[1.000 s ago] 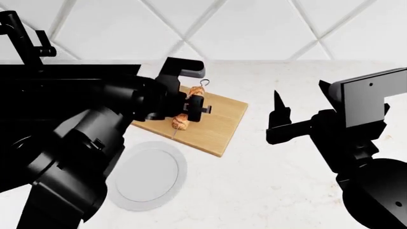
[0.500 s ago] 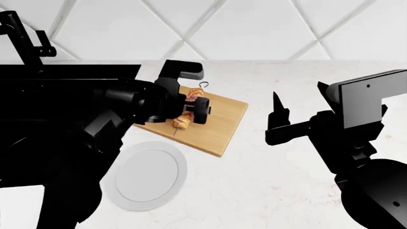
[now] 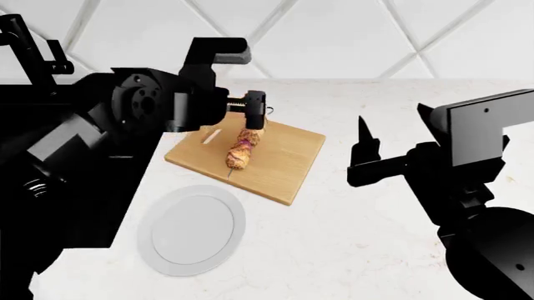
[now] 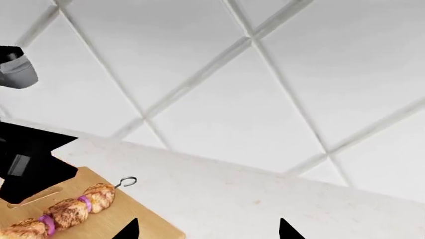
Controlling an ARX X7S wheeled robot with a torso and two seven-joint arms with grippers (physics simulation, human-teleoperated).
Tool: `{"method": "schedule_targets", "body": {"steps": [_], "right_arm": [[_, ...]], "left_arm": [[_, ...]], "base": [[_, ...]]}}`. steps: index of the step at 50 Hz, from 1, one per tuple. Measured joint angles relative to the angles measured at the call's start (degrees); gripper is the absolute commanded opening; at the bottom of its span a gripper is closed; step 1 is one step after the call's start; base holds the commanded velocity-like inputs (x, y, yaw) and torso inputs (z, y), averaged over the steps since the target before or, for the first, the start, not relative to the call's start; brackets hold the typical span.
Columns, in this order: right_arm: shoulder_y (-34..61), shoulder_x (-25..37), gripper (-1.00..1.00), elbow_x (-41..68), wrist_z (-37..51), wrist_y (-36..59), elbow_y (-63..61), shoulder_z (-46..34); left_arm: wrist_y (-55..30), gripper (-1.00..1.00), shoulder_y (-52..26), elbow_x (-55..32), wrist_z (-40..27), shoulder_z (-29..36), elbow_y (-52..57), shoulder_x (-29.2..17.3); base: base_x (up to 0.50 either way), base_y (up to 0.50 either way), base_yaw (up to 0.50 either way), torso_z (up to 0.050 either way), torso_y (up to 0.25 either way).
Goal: Pick the skewer from the plate and place it on the cutting board. Then pick the condiment bottle from the cabinet and place it next to the cutting board.
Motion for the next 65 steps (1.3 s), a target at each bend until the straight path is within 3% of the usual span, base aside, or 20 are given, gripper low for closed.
{"method": "schedule_targets", "body": {"steps": [7,18,33,52,65], "right_arm": [[-0.4,-0.5,1.0,-0.4,0.5,-1.4,-0.2,0.0],[-2.3,-1.5,1.0,-2.9,0.8,-7.1,-1.6,-2.0],[-6.5,-3.4,1.0,-8.2,3.6,-14.2,-3.3,-5.3],[-6.8,-4.0,1.0,-8.3,6.2,-13.7,-5.5,-5.4],[-12.1,-3.2,1.0,-15.1,4.5,-26.8,-2.5,-9.3]], "left_arm": [[2.7,1.0,0.1,-2.4,-10.4,-3.9,18.7,-9.6],[9.5,1.0,2.6,1.6,-24.3,-7.5,45.5,-23.4],[18.0,1.0,8.9,8.1,-35.9,-9.6,69.2,-36.7],[23.7,1.0,12.8,12.1,-42.7,-11.3,81.2,-42.7],[30.9,1.0,19.5,21.7,-47.3,-11.2,85.1,-44.0]], "base": [[0.0,0.0,0.0,0.0,0.0],[0.0,0.0,0.0,0.0,0.0],[-0.37,0.0,0.0,0.0,0.0],[-0.5,0.0,0.0,0.0,0.0],[0.0,0.01,0.0,0.0,0.0]]}}
